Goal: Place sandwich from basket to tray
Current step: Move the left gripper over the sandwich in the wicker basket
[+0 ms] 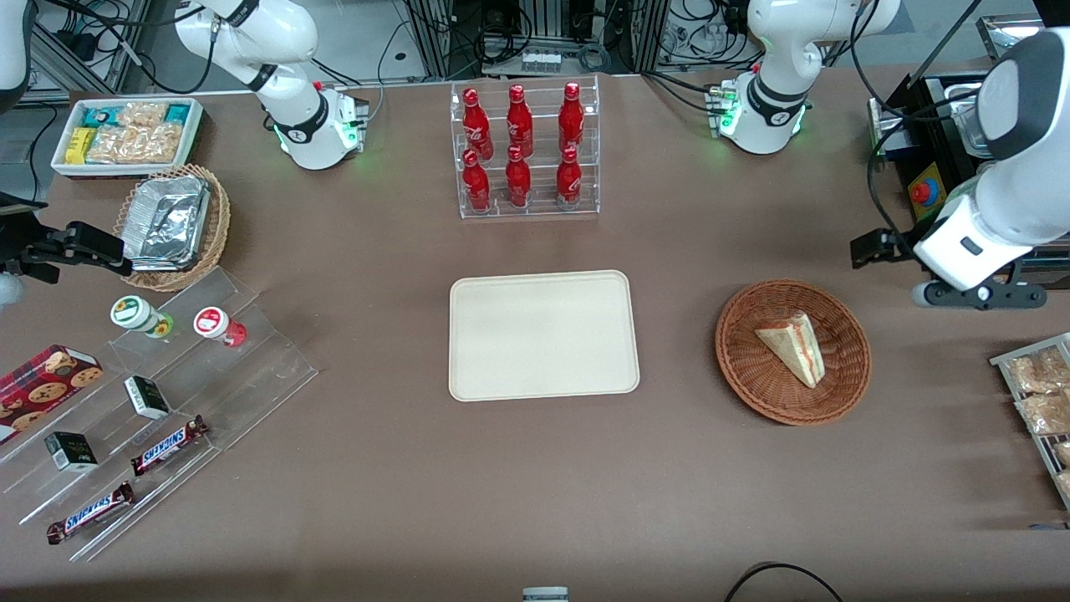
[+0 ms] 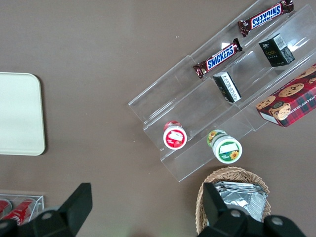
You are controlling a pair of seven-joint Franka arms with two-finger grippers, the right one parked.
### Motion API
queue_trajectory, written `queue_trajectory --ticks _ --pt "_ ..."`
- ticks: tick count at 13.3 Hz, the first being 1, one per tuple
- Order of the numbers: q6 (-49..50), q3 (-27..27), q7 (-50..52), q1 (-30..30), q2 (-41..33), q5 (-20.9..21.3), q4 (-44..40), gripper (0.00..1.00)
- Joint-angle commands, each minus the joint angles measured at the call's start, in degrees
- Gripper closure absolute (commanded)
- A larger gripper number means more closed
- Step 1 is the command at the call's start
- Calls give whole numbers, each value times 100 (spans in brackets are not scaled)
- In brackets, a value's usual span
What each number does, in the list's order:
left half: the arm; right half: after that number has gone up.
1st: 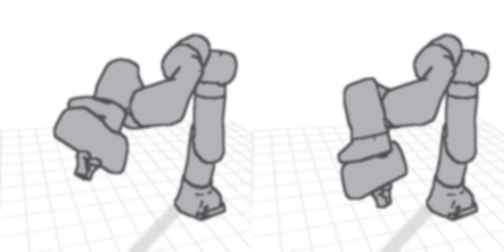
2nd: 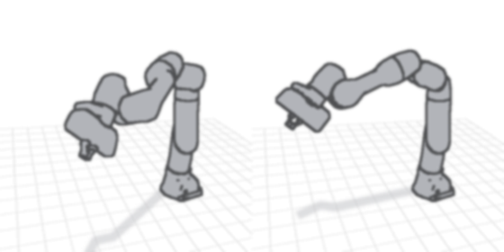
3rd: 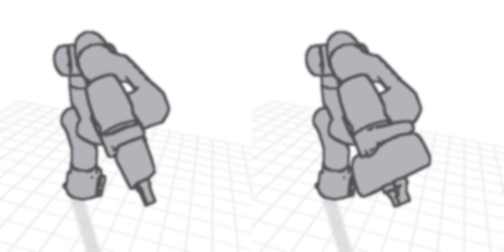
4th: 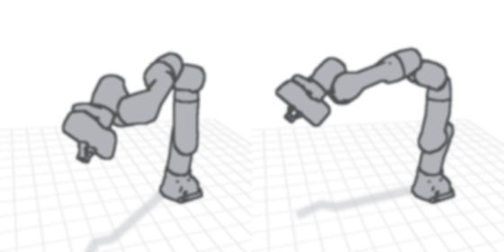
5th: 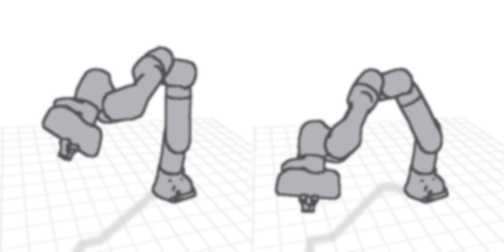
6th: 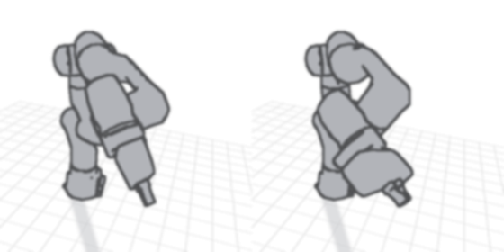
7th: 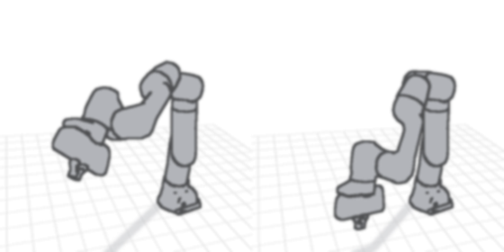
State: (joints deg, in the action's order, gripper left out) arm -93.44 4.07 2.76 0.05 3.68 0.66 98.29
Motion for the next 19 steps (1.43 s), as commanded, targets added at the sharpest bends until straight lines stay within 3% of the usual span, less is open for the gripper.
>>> queue_trajectory --ticks 1,4,11,19 --pt "-533 24 400 -5 115 -31 303 0" --pt "-1386 33 531 -5 151 -39 918 0" --pt "-2819 50 2629 31 274 -13 1947 0" --pt "-3884 68 3564 110 203 31 2844 0"
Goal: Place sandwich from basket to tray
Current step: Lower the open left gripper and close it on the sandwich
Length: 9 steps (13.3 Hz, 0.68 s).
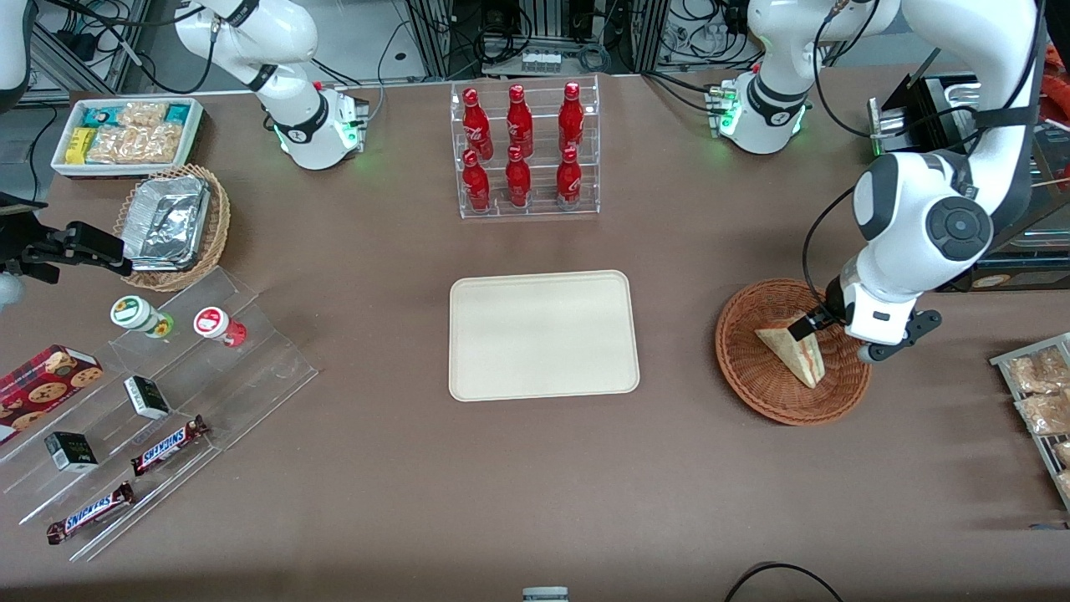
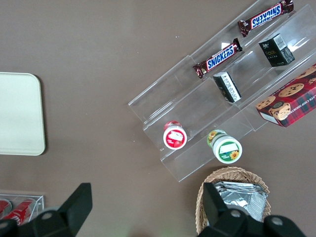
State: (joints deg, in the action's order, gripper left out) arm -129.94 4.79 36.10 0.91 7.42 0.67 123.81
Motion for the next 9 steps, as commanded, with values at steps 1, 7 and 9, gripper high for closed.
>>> queue_trajectory --ticks 1,7,9 --pt "-243 -5 274 32 -153 30 302 0" --pt "-954 -5 433 32 101 30 566 0" --pt "-1199 -5 433 32 286 30 574 0"
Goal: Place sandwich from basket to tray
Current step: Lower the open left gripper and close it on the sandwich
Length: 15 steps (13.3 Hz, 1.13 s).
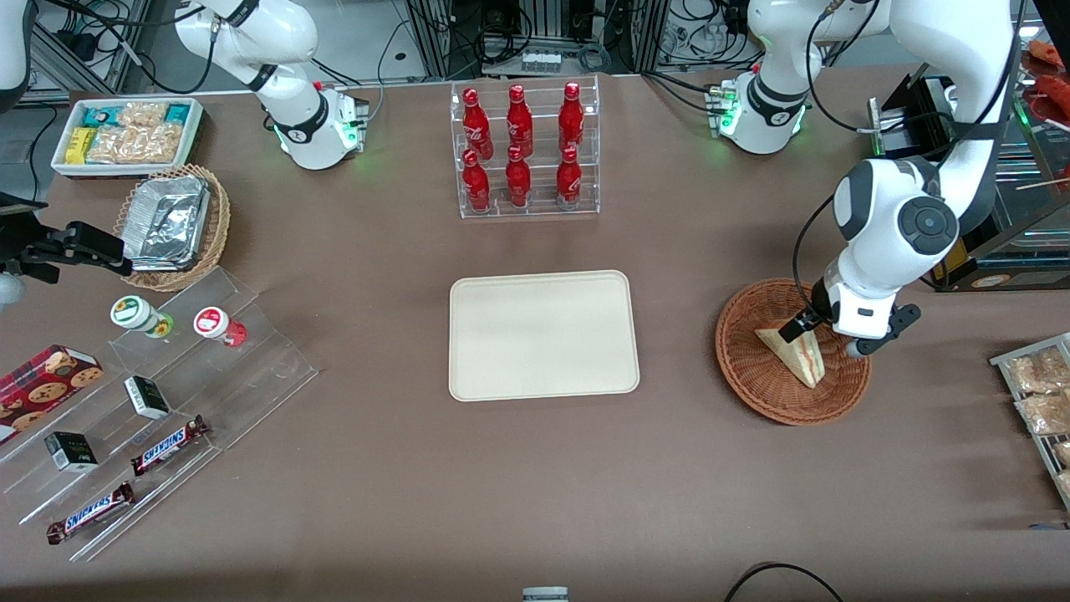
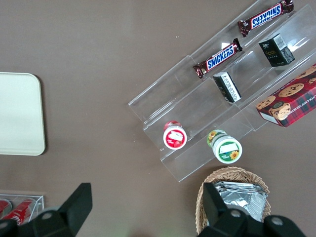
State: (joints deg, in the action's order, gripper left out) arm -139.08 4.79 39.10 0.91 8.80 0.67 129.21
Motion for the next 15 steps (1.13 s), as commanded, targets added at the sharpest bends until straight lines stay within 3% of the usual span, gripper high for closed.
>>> queue_trajectory --ticks 1,5,6,8,9,15 --pt "-356 -5 133 32 235 39 26 0" --pt "-690 -22 124 24 561 188 34 3" --pt "-682 -22 124 24 570 188 43 21" --pt "-682 -40 115 15 518 197 148 78" --pt "-673 -40 106 6 457 197 210 99" --pt "581 -31 45 15 -114 549 -69 100"
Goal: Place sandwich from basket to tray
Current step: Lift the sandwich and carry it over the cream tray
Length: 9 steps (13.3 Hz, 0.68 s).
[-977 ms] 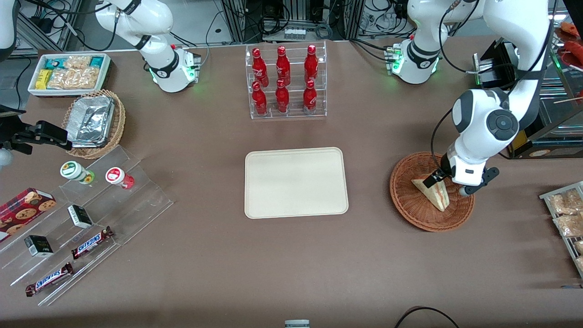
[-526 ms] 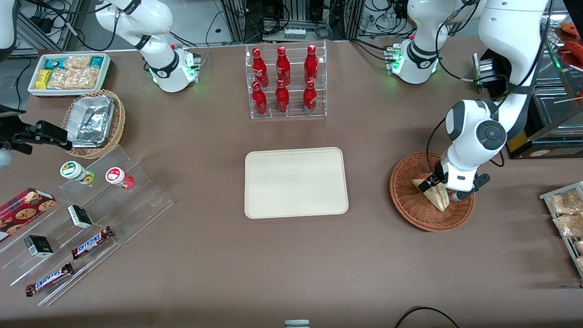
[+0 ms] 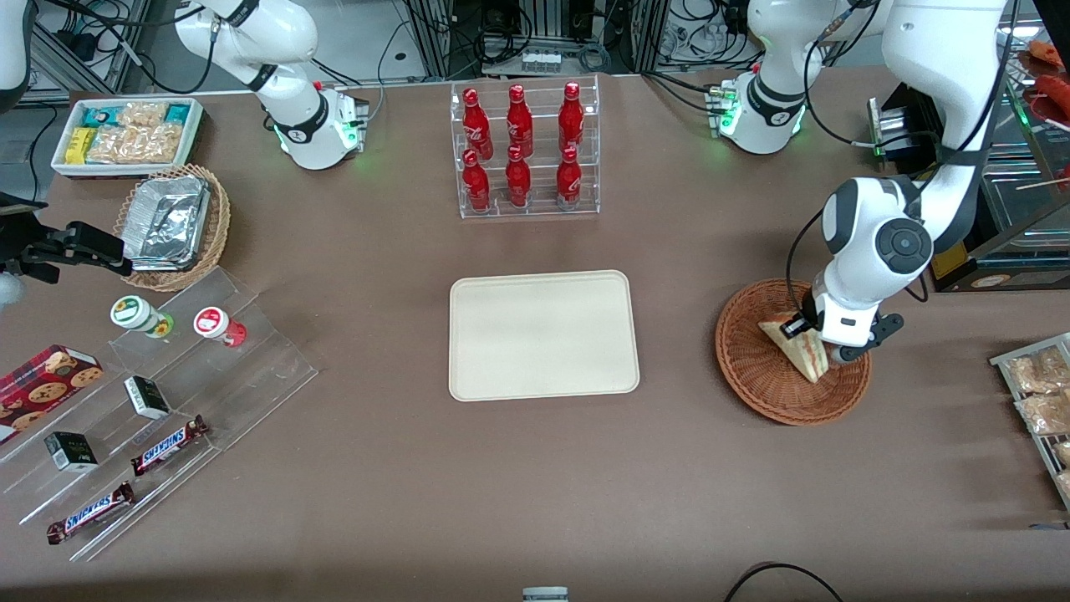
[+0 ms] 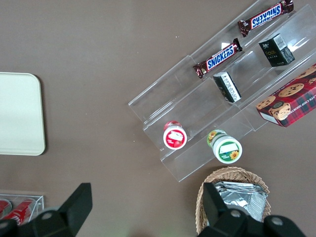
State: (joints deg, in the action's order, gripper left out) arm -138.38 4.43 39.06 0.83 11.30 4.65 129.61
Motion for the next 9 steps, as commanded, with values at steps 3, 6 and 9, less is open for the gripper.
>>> queue_trajectory --ticks 3,6,9 --pt "1740 320 67 40 -322 142 -1075 100" --pt "2253 864 75 48 -190 116 -1701 100" --pt "2245 1427 137 48 2 63 -1992 100"
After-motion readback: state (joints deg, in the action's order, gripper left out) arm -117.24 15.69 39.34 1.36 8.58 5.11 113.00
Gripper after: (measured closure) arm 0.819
